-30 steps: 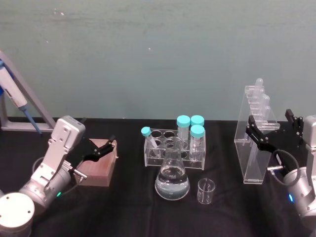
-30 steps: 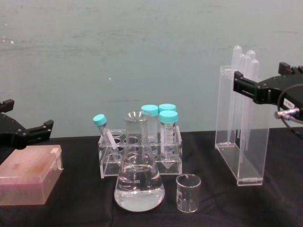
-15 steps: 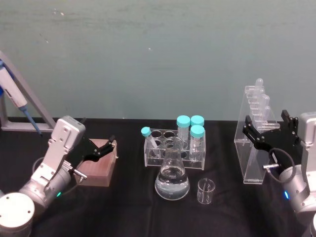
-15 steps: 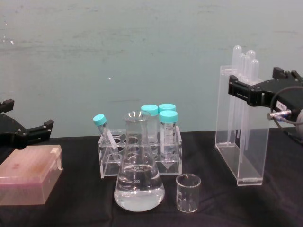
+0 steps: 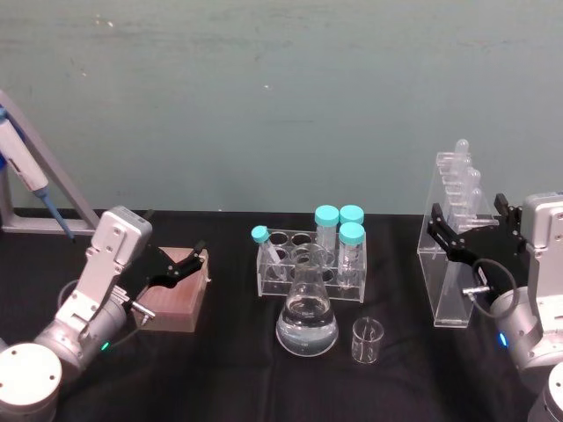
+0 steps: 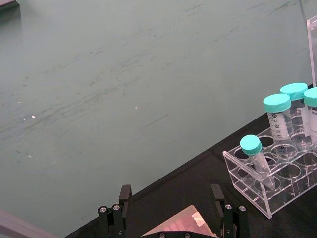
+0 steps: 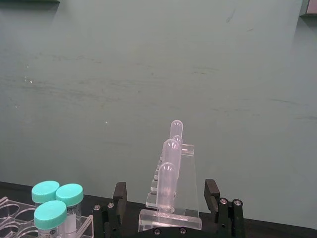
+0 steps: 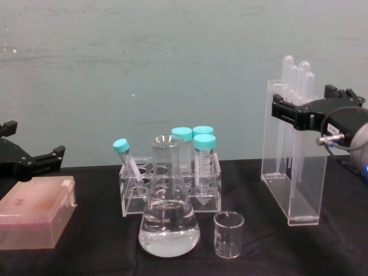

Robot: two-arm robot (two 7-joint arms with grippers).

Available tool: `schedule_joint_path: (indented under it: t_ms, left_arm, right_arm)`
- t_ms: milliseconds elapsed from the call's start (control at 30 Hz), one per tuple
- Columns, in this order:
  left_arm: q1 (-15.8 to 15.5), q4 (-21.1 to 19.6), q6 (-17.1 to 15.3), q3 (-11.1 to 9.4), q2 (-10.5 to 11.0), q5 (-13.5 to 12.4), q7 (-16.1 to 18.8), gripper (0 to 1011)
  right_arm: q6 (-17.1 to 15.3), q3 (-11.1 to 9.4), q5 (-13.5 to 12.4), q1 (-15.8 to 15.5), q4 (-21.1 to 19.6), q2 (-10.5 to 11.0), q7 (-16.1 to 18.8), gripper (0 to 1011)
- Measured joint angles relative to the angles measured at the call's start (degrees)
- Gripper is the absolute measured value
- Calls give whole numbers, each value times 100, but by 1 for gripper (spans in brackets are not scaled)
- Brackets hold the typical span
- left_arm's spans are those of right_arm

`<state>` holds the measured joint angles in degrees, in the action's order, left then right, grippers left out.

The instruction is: Place the experimental apparatus aside using one hand.

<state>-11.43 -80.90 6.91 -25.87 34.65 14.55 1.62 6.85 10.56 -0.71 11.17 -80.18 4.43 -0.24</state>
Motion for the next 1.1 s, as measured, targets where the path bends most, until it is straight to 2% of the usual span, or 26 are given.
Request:
schedule_joint_path:
  t_ms: [700, 1100]
  left_arm:
    - [0, 0, 0, 0, 0, 0, 0, 1000]
    - [0, 0, 0, 0, 0, 0, 0, 1000]
  right_arm:
    - [40, -254, 200, 191, 303, -289, 196, 1003]
    - [20, -355, 201, 256, 413, -385, 311, 1003]
